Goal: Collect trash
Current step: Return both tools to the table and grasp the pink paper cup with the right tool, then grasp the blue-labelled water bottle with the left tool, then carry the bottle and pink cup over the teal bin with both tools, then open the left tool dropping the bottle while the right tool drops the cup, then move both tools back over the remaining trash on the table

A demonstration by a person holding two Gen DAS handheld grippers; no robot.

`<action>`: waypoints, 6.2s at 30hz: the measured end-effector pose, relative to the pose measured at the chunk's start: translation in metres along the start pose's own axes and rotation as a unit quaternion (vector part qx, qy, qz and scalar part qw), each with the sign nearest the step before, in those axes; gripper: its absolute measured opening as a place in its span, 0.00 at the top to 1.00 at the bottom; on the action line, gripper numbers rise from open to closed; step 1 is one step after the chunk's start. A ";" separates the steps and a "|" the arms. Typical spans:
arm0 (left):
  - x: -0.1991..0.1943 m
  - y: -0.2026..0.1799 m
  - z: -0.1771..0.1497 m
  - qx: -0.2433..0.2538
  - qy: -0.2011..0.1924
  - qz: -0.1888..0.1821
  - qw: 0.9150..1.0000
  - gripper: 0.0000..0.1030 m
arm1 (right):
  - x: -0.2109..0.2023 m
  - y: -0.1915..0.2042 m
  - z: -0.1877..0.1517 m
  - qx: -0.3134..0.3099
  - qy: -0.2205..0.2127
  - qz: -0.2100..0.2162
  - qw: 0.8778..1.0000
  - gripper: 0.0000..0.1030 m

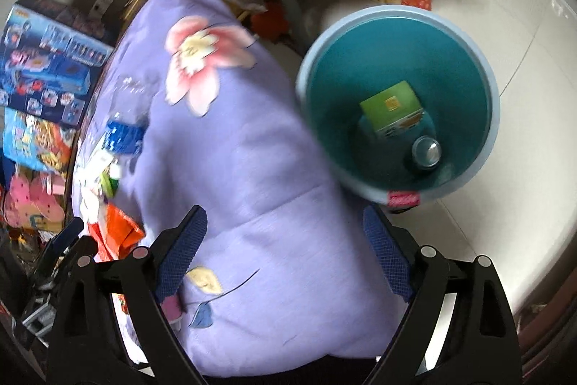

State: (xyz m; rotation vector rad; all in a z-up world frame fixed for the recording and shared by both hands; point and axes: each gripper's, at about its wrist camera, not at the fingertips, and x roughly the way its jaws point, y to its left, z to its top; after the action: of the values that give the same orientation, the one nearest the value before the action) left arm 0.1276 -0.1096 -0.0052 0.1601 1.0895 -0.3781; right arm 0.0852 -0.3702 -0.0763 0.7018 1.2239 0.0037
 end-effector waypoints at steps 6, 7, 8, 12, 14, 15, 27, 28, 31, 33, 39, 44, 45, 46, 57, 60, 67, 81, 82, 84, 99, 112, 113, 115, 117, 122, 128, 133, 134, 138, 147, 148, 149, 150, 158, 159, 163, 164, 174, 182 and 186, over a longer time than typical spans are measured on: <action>-0.023 0.043 -0.029 -0.032 -0.018 0.002 0.999 0.04 | -0.002 0.038 -0.025 -0.028 0.005 -0.002 1.000 0.18; -0.025 0.049 -0.034 -0.037 -0.019 0.002 0.999 0.04 | -0.001 0.046 -0.029 -0.031 0.008 0.001 0.999 0.18; -0.028 0.055 -0.040 -0.043 -0.020 0.002 0.999 0.04 | 0.001 0.053 -0.033 -0.035 0.012 0.004 0.999 0.18; -0.036 0.077 -0.059 -0.059 -0.024 0.007 0.998 0.04 | 0.014 0.087 -0.050 -0.070 0.039 0.013 0.997 0.18; -0.036 0.089 -0.068 -0.071 -0.025 0.007 0.997 0.04 | 0.021 0.101 -0.058 -0.086 0.050 0.014 0.995 0.18; -0.035 0.095 -0.071 -0.077 -0.024 0.008 0.997 0.04 | 0.026 0.108 -0.062 -0.092 0.056 0.014 0.994 0.18; -0.031 0.151 -0.091 -0.136 -0.019 0.008 0.990 0.04 | 0.078 0.162 -0.084 -0.132 0.117 0.028 0.984 0.18; -0.030 0.152 -0.092 -0.137 -0.019 0.007 0.990 0.04 | 0.081 0.165 -0.087 -0.136 0.121 0.029 0.983 0.18; -0.028 0.155 -0.092 -0.137 -0.020 0.005 0.990 0.04 | 0.087 0.172 -0.090 -0.147 0.125 0.033 0.981 0.18; -0.027 0.158 -0.092 -0.138 -0.020 0.003 0.990 0.04 | 0.090 0.175 -0.092 -0.153 0.127 0.033 0.980 0.18; -0.023 0.166 -0.093 -0.149 -0.018 -0.001 0.989 0.04 | 0.105 0.174 -0.096 -0.163 0.135 0.020 0.977 0.37; -0.019 0.162 -0.082 -0.140 -0.015 0.001 0.990 0.04 | 0.088 0.174 -0.078 -0.163 0.096 0.022 0.982 0.38; -0.018 0.160 -0.077 -0.136 -0.015 0.002 0.991 0.04 | 0.085 0.172 -0.073 -0.159 0.090 0.021 0.983 0.38; -0.017 0.158 -0.073 -0.132 -0.015 0.002 0.991 0.04 | 0.080 0.169 -0.065 -0.155 0.081 0.018 0.984 0.38; 0.009 0.120 0.010 -0.054 -0.013 0.006 0.998 0.04 | 0.058 0.140 0.019 -0.113 0.035 0.002 0.993 0.37; 0.026 0.112 0.036 -0.027 -0.005 0.011 1.000 0.04 | 0.059 0.135 0.039 -0.107 0.029 0.003 0.994 0.37; 0.075 0.098 0.090 0.022 0.022 0.035 0.999 0.04 | 0.069 0.120 0.077 -0.088 0.027 0.021 0.996 0.36; 0.134 0.077 0.114 0.033 0.048 0.047 0.997 0.35 | 0.081 0.084 0.099 -0.055 0.036 0.045 0.997 0.36; 0.132 0.073 0.112 0.036 0.046 0.050 0.997 0.35 | 0.079 0.081 0.099 -0.052 0.033 0.048 0.997 0.36; 0.126 0.068 0.107 0.039 0.044 0.048 0.997 0.35 | 0.073 0.076 0.097 -0.047 0.026 0.053 0.997 0.36; 0.067 -0.026 0.078 0.081 0.029 -0.016 0.996 0.35 | -0.004 0.000 0.081 0.018 -0.044 0.071 0.996 0.36; 0.077 -0.140 0.079 0.126 0.046 -0.073 0.988 0.35 | -0.064 -0.116 0.061 0.102 -0.091 0.060 0.989 0.36; 0.080 -0.147 0.079 0.128 0.049 -0.076 0.988 0.35 | -0.065 -0.121 0.060 0.105 -0.091 0.059 0.989 0.36; 0.088 -0.163 0.080 0.133 0.058 -0.082 0.986 0.35 | -0.068 -0.134 0.060 0.114 -0.091 0.056 0.988 0.36; 0.096 -0.176 0.080 0.138 0.066 -0.086 0.984 0.35 | -0.070 -0.144 0.060 0.121 -0.091 0.054 0.987 0.36; 0.120 -0.207 0.078 0.160 0.092 -0.087 0.979 0.35 | -0.071 -0.168 0.060 0.138 -0.089 0.050 0.985 0.36; 0.148 -0.227 0.078 0.170 0.124 -0.082 0.974 0.33 | -0.066 -0.182 0.063 0.149 -0.079 0.050 0.984 0.36; 0.155 -0.230 0.077 0.168 0.130 -0.080 0.974 0.29 | -0.063 -0.187 0.064 0.152 -0.074 0.049 0.984 0.36; 0.156 -0.230 0.077 0.168 0.131 -0.079 0.974 0.29 | -0.061 -0.187 0.065 0.152 -0.073 0.049 0.984 0.36; 0.155 -0.229 0.078 0.164 0.132 -0.077 0.975 0.28 | -0.055 -0.185 0.066 0.150 -0.066 0.052 0.985 0.36; 0.137 -0.217 0.079 0.149 0.098 -0.077 0.981 0.09 | -0.046 -0.173 0.073 0.136 -0.055 0.050 0.988 0.36; 0.135 -0.214 0.079 0.146 0.094 -0.078 0.982 0.08 | -0.043 -0.171 0.074 0.132 -0.052 0.049 0.989 0.36; 0.131 -0.209 0.079 0.139 0.088 -0.080 0.983 0.08 | -0.041 -0.167 0.075 0.128 -0.050 0.048 0.989 0.36; 0.130 -0.207 0.079 0.136 0.085 -0.082 0.984 0.08 | -0.039 -0.165 0.076 0.126 -0.048 0.048 0.990 0.36; 0.112 -0.174 0.077 0.096 0.068 -0.087 0.989 0.06 | -0.015 -0.134 0.082 0.095 -0.017 0.047 0.994 0.28; 0.111 -0.171 0.076 0.092 0.066 -0.087 0.990 0.06 | -0.014 -0.132 0.082 0.094 -0.015 0.047 0.994 0.28; 0.107 -0.161 0.075 0.081 0.064 -0.087 0.991 0.06 | -0.015 -0.130 0.079 0.098 -0.014 0.041 0.994 0.24; 0.106 -0.159 0.074 0.079 0.064 -0.088 0.991 0.06 | -0.016 -0.130 0.078 0.100 -0.015 0.039 0.994 0.24; 0.083 -0.142 0.059 0.075 0.051 -0.085 0.992 0.05 | -0.021 -0.114 0.058 0.084 -0.005 0.005 0.996 0.16; 0.059 -0.118 0.042 0.067 0.035 -0.081 0.994 0.04 | -0.026 -0.090 0.041 0.079 -0.013 -0.005 0.997 0.15; 0.048 -0.102 0.032 0.060 0.028 -0.077 0.995 0.04 | -0.026 -0.070 0.032 0.067 -0.015 -0.003 0.998 0.15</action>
State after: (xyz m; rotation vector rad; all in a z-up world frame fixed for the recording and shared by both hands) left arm 0.1353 -0.2243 -0.0270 0.1948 1.1382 -0.5818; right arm 0.0777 -0.4506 -0.0838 0.8130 1.2049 -0.0940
